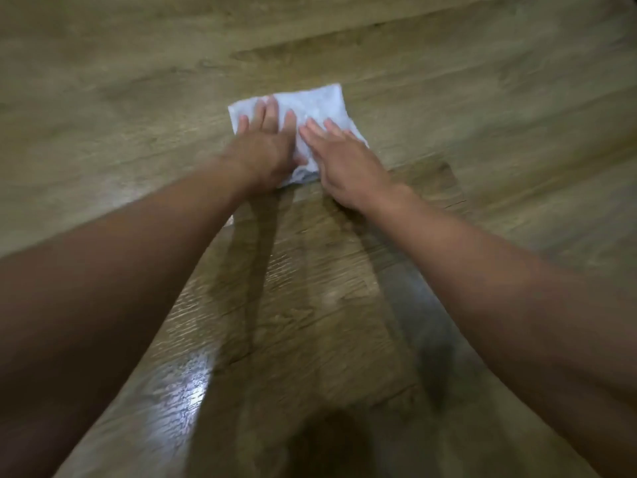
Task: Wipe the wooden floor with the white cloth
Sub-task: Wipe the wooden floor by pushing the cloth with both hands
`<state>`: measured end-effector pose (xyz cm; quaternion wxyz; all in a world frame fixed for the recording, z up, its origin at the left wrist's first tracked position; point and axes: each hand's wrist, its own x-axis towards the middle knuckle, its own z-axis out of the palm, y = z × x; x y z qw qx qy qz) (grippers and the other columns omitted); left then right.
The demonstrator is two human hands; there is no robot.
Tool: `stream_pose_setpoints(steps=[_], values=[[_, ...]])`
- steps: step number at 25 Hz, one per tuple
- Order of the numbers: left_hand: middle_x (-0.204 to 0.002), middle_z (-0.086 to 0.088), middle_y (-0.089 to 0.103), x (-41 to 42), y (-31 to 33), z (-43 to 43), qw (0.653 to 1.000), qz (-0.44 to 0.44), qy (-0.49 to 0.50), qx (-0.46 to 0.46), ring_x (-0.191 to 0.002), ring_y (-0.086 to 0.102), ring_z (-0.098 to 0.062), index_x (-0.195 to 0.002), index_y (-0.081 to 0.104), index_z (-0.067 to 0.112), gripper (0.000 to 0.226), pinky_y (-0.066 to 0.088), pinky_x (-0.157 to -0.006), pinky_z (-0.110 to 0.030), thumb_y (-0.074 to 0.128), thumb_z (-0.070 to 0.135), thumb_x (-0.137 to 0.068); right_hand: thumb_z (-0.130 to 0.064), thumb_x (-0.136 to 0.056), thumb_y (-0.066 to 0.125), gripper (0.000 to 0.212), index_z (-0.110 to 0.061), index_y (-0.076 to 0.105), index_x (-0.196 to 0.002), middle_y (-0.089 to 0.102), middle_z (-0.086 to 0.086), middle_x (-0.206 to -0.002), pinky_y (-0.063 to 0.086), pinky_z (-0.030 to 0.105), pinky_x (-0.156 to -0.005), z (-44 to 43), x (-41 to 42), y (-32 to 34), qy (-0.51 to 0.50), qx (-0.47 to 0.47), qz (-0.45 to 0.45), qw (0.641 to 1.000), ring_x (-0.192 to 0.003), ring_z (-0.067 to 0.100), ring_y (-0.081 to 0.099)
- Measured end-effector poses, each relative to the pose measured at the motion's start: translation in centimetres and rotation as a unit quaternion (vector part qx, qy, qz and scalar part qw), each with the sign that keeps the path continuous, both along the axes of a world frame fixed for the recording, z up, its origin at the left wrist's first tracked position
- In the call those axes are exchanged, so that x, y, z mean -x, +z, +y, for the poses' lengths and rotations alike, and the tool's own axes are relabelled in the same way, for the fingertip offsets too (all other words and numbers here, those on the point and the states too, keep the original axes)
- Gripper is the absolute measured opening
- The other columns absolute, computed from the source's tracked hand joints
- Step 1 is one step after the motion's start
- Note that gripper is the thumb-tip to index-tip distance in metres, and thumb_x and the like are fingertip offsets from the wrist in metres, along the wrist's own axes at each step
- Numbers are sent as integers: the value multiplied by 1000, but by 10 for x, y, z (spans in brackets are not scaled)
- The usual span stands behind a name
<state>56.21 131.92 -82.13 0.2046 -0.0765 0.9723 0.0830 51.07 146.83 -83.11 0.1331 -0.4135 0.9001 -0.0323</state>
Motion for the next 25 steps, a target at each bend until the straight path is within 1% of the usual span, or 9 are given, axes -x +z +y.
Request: stream_pose_setpoints(steps=[2, 5, 8, 13, 15, 18, 21, 23, 25], values=[[-154, -31, -9, -40, -6, 28, 996, 53, -67, 9, -144, -8, -45, -151, -1, 1, 70, 1, -115, -55, 26, 42, -101, -10, -93, 44, 61, -13, 25, -150, 26, 3, -157, 18, 39, -118, 42, -44, 0, -33, 35, -2, 999, -146, 23, 19], [-153, -33, -12, -83, -12, 78, 988, 71, -133, 36, -142, -11, -48, -149, -9, -1, 68, -2, -116, -58, 13, 43, -102, -12, -91, 45, 60, -12, 29, -149, 30, 2, -155, 21, 40, -118, 102, -98, 2, -42, 37, 4, 998, -145, 22, 23], [-153, -33, -12, -59, -12, 83, 984, 66, -151, 74, -142, -11, -48, -148, -9, -2, 68, -3, -115, -58, 14, 42, -102, -21, -91, 28, 61, -17, 19, -151, 20, -1, -159, 15, 38, -118, 99, -73, 4, -56, -14, -6, 998, -147, 20, 15], [-157, -24, -9, 38, 0, 67, 996, 11, -82, 24, -145, -8, -39, -151, -1, 5, 67, 0, -116, -53, 25, 41, -101, -20, -98, 34, 60, -17, 9, -153, 9, -2, -161, 12, 37, -118, 63, 18, 13, -89, -47, 5, 995, -148, 20, 9], [-157, -23, -10, 29, 0, 76, 996, 10, -82, 22, -145, -8, -39, -152, -1, 8, 67, 1, -116, -53, 25, 42, -101, -21, -98, 34, 60, -15, 11, -153, 12, -1, -160, 14, 36, -118, 75, 8, 13, -97, -30, -2, 995, -147, 20, 11], [-157, -25, -7, -27, -8, 112, 983, 58, -170, 31, -145, -5, -43, -152, 0, 12, 65, 2, -116, -54, 20, 45, -100, -17, -96, 27, 57, -17, 15, -152, 17, -2, -159, 9, 32, -119, 130, -65, 13, -151, 11, -17, 988, -148, 18, 10], [-155, -28, 10, -69, -14, 157, 962, 94, -254, 24, -142, 9, -47, -151, 14, 8, 64, 13, -115, -58, 16, 45, -99, -20, -86, 13, 65, -14, 21, -150, 23, 0, -158, 10, 34, -119, 183, -120, 12, -160, 2, -27, 987, -147, 19, 13], [-151, -30, 22, -56, -12, 163, 962, 111, -242, 55, -140, 21, -47, -148, 25, 5, 64, 24, -111, -60, 19, 44, -98, -21, -86, 15, 65, -13, 23, -150, 24, 1, -157, 13, 35, -118, 185, -109, 8, -164, -11, -11, 986, -147, 20, 17], [-154, -31, 9, -15, -12, 160, 966, 92, -234, 65, -143, 10, -46, -151, 13, 4, 68, 16, -114, -58, 21, 48, -99, -19, -94, 26, 59, -17, 15, -152, 15, -1, -160, 10, 35, -117, 173, -63, 2, -167, -31, 7, 985, -147, 20, 12]])
